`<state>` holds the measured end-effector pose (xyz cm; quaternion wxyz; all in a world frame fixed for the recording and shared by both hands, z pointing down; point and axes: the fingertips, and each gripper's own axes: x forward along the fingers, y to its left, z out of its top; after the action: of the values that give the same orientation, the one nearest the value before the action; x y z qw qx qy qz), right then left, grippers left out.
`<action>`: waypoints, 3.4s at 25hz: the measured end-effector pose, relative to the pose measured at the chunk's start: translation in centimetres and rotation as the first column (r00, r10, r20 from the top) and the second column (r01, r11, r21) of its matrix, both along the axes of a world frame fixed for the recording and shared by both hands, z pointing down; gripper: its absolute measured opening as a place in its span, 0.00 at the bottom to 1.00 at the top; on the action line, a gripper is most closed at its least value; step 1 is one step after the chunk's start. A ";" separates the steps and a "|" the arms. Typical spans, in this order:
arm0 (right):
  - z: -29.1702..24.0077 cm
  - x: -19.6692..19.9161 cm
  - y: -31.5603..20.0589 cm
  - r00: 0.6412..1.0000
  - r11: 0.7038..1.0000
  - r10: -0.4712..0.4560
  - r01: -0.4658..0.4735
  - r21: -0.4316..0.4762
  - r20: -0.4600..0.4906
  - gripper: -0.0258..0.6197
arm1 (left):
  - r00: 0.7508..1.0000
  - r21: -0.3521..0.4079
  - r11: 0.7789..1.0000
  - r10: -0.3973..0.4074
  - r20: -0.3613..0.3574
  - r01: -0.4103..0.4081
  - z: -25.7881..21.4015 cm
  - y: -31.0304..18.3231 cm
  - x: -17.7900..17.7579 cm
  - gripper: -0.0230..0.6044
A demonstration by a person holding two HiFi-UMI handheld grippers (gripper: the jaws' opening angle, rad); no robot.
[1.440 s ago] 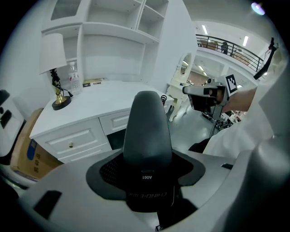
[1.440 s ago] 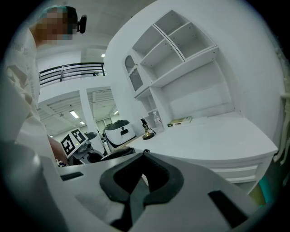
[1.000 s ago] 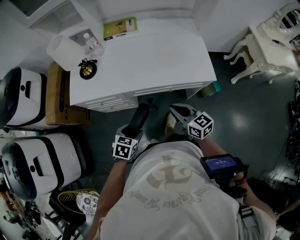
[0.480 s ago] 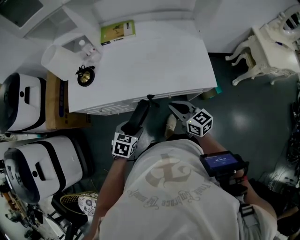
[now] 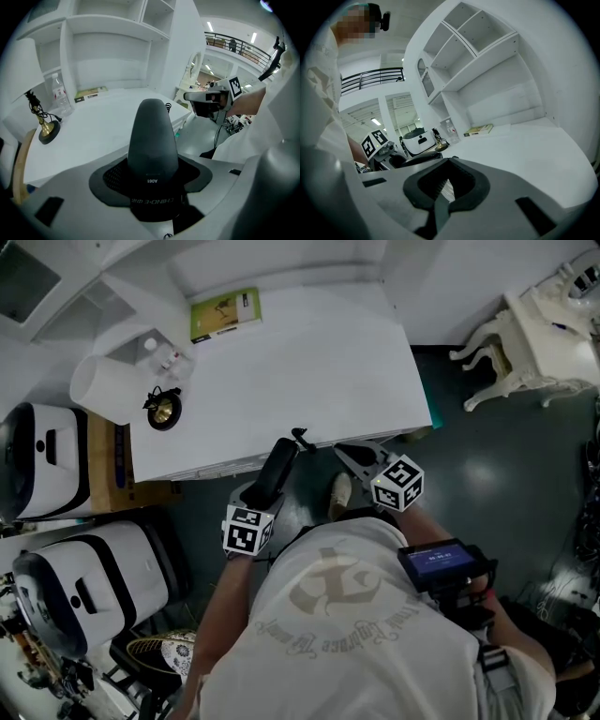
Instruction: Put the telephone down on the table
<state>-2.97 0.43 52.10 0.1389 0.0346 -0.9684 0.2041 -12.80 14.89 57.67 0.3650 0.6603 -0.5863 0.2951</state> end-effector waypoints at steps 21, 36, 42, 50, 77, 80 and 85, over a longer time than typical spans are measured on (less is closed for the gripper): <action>-0.1 -0.5 -8.5 0.999 0.999 -0.017 0.019 -0.032 0.044 0.06 | 0.999 -0.018 0.999 -0.033 0.019 0.034 -0.4 -9.3 -0.4 0.48; 0.2 -1.3 -11.4 0.999 0.999 0.017 -0.016 -0.034 0.030 0.06 | 1.000 -0.016 1.000 -0.003 0.015 0.003 -0.2 -13.3 -2.6 0.48; 0.0 -1.5 -12.4 0.997 0.997 0.068 -0.068 -0.038 0.021 0.06 | 0.998 -0.010 0.998 0.063 0.016 -0.063 -0.6 -15.4 -3.2 0.48; 0.3 -1.4 -13.6 0.990 0.989 0.143 -0.142 -0.034 0.005 0.06 | 0.990 0.002 0.991 0.134 0.036 -0.134 -0.4 -18.7 -4.8 0.48; 0.2 2.8 -16.6 0.953 0.952 0.302 -0.302 -0.039 -0.027 0.06 | 0.977 -0.020 0.980 0.199 0.074 -0.198 2.8 -26.0 -4.5 0.48; 0.5 2.7 -16.5 0.954 0.954 0.297 -0.298 -0.044 -0.033 0.06 | 0.978 -0.045 0.980 0.198 0.066 -0.195 3.7 -24.9 -4.4 0.48; 0.5 2.4 -16.3 0.957 0.956 0.288 -0.289 -0.048 -0.037 0.06 | 0.976 -0.082 0.976 0.207 0.059 -0.202 5.2 -23.5 -4.3 0.48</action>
<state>-0.56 -15.84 52.55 0.1231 0.1748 -0.9452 0.2469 -17.07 -8.64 62.85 0.3374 0.6925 -0.5155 0.3754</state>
